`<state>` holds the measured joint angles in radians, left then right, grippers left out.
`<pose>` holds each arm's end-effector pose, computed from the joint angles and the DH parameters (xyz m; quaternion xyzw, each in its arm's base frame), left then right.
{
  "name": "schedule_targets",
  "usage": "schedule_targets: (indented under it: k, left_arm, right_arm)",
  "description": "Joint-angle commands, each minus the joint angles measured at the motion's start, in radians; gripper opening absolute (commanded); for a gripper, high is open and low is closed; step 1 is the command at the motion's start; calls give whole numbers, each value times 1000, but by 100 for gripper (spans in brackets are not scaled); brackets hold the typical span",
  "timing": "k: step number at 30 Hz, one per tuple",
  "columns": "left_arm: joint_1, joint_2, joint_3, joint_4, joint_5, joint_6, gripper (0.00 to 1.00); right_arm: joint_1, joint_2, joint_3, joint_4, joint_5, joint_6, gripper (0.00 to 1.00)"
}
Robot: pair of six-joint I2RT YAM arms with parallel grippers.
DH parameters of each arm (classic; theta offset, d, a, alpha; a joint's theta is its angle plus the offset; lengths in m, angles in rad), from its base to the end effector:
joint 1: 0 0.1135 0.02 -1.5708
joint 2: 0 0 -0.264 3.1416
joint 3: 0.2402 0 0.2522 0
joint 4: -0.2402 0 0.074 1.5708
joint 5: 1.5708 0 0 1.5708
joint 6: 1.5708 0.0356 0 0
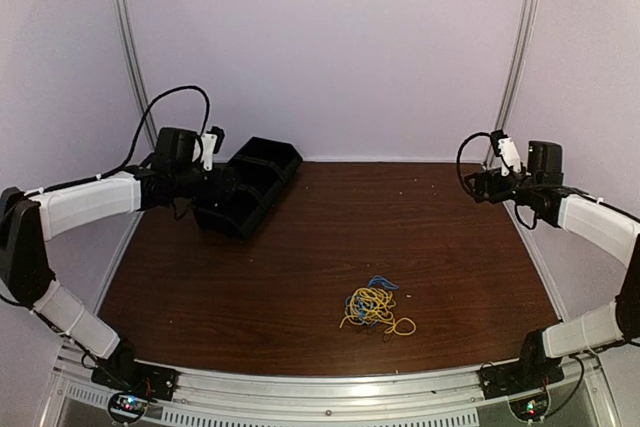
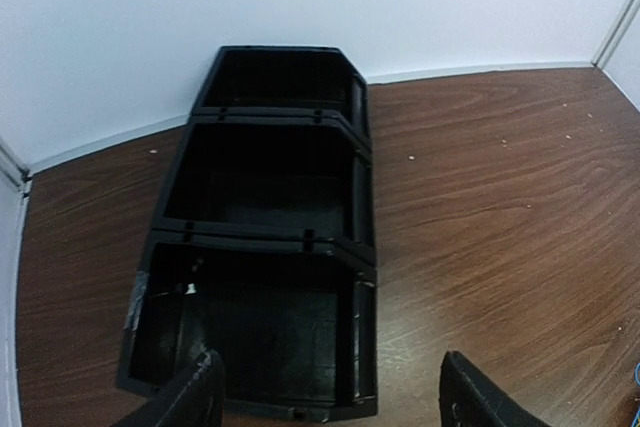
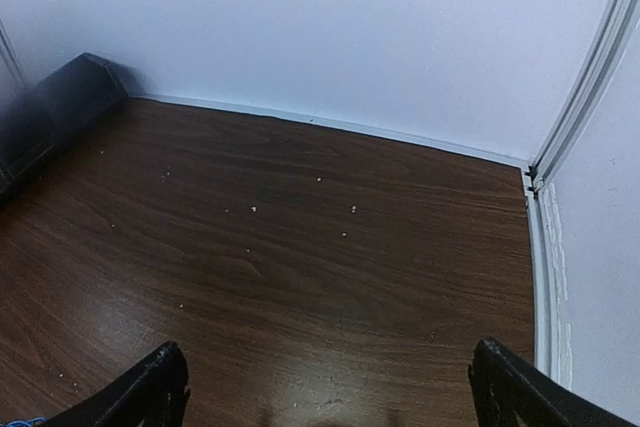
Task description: Untangle the cables
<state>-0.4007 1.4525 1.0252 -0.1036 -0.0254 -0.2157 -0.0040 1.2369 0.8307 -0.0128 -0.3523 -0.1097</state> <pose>0.3053 -0.1283 0.2733 0.0739 0.8646 -0.1402 0.4767 0.2804 0.0112 0.2775 -0.1389 0.8195 0.1163 0.5436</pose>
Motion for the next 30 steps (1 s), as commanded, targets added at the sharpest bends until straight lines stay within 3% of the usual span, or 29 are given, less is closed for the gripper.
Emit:
schedule_targets:
  k: [1, 14, 19, 21, 23, 30]
  left_arm:
    - [-55, 133, 154, -56, 71, -44, 75]
    - [-128, 610, 682, -230, 62, -145, 73]
    - [-129, 758, 840, -287, -45, -168, 79]
    - [-127, 818, 911, -315, -53, -176, 88]
    - [-127, 878, 986, -358, -70, -181, 90]
    - [-125, 960, 1037, -353, -177, -188, 93]
  right_arm:
    - [-12, 20, -21, 50, -137, -44, 100]
    - [-19, 75, -24, 41, -269, -96, 98]
    - [-19, 79, -22, 33, -279, -110, 98]
    - [-21, 80, -20, 26, -281, -116, 98]
    - [-20, 80, -18, 24, -281, -119, 98]
    - [-22, 79, -20, 20, -292, -123, 98]
